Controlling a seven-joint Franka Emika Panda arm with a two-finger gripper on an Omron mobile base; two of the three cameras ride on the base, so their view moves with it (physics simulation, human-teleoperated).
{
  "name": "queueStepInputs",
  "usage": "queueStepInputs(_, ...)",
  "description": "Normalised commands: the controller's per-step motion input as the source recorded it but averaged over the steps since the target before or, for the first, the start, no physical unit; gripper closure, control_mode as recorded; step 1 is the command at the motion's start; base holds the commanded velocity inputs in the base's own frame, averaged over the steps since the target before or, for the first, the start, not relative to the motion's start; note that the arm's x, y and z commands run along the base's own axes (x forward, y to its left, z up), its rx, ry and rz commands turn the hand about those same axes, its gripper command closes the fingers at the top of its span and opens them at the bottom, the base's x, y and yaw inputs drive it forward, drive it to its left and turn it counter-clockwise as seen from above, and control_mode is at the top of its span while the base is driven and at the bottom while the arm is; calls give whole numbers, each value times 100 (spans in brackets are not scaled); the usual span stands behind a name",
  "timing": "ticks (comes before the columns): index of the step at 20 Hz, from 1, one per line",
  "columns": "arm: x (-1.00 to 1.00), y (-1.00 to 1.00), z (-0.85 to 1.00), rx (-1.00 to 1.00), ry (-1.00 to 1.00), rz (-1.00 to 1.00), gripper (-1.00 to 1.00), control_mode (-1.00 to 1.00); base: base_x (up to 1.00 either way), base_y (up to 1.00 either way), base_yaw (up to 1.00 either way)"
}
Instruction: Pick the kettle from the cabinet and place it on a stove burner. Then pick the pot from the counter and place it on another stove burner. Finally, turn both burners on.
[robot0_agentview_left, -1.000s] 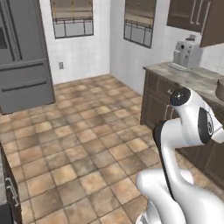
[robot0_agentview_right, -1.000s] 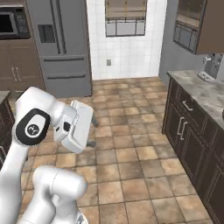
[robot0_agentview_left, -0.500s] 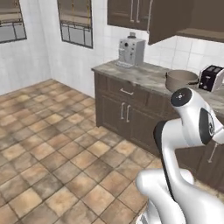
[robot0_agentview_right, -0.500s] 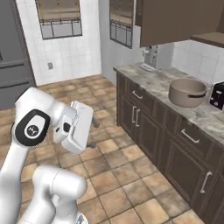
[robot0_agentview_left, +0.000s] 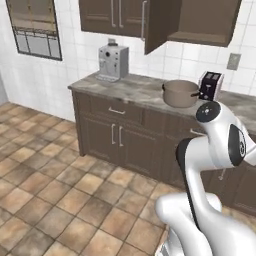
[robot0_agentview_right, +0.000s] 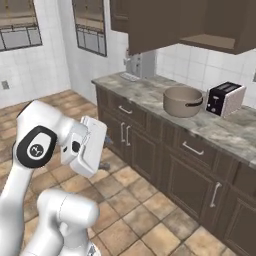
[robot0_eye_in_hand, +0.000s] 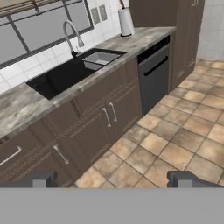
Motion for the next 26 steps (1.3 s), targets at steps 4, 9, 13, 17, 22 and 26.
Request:
queueStepInputs(4,0,0,0,0,0,0,-100,100,63,25,-34)
queueStepInputs(9,0,0,0,0,0,0,-100,100,78,18,-26)
queueStepInputs(13,0,0,0,0,0,0,-100,100,78,4,-23)
queueStepInputs(17,0,0,0,0,0,0,-100,100,73,0,-19)
queueStepInputs(22,0,0,0,0,0,0,-100,100,72,0,-20)
queueStepInputs(26,0,0,0,0,0,0,-100,100,70,1,-21)
